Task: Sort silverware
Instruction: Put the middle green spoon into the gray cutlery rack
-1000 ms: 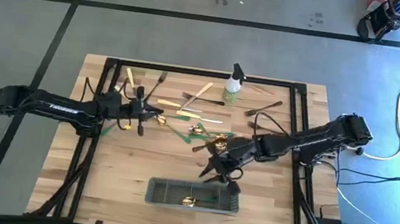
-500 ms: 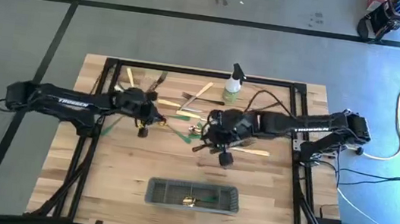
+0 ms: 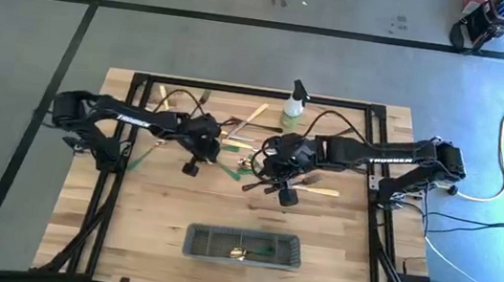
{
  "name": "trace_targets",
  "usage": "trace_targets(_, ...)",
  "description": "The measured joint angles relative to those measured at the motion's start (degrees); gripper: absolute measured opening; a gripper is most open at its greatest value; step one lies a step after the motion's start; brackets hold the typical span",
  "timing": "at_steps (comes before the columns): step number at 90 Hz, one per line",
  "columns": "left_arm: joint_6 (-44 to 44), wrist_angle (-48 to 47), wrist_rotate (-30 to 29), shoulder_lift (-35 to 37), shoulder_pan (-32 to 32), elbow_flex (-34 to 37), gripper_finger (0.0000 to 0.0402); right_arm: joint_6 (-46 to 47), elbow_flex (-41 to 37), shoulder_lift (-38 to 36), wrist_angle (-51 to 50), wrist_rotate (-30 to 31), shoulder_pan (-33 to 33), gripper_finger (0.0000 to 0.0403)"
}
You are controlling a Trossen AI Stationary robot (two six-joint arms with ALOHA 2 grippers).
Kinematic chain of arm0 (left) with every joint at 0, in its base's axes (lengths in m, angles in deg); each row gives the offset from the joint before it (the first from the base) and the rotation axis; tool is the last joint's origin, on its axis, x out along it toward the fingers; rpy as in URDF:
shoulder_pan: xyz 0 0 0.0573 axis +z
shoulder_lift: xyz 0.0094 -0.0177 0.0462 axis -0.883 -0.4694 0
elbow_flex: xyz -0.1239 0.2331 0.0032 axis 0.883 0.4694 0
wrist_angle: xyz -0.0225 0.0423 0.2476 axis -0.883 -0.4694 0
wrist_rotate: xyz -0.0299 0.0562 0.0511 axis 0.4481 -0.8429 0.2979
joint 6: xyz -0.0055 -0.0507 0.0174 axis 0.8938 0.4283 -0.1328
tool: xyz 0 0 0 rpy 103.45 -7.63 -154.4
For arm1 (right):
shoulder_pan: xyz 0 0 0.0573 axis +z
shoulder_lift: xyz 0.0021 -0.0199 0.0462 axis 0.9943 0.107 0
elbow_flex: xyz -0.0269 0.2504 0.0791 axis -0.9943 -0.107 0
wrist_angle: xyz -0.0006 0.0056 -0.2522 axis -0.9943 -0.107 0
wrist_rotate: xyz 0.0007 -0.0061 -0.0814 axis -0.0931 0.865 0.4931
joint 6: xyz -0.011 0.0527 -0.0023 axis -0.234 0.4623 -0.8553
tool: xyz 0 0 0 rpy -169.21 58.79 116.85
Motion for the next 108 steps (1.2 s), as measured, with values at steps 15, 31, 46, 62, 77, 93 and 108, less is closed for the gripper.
trace_targets(15, -0.60, -1.04, -2.09, -0.13, 0.03, -1.02, 0.0066, 0.00, 0.00, 0.00, -0.83, -0.79, 0.02, 0.0085)
trace_targets(31, -1.22, -2.01, -4.34, -1.22, 0.26, -1.04, 0.0126, -0.75, -0.02, 0.00, -0.96, -1.21, 0.01, 0.0085)
trace_targets(46, -2.57, -1.63, -6.26, -3.99, 0.04, -1.13, 0.0149, -1.05, -0.02, 0.02, -0.91, -1.23, 0.02, 0.0085)
trace_targets(62, -2.75, -1.14, -5.81, -5.69, -0.02, -1.24, 0.0132, -1.07, -0.02, 0.02, -0.94, -1.23, 0.02, 0.0085)
trace_targets(77, -3.14, -1.79, -5.28, -5.74, -0.07, -1.19, 0.0066, -1.07, -0.02, 0.02, -0.95, -1.23, 0.02, 0.0085)
trace_targets(93, -4.53, -2.90, -5.21, -5.81, -0.14, -1.17, 0.0007, -0.61, -0.02, 0.02, -1.19, -1.24, 0.02, 0.0085)
trace_targets(108, -4.82, -5.51, -7.61, -5.48, -2.02, -2.54, 0.0002, 1.82, -0.02, 0.02, -1.42, -1.25, 0.02, 0.0085)
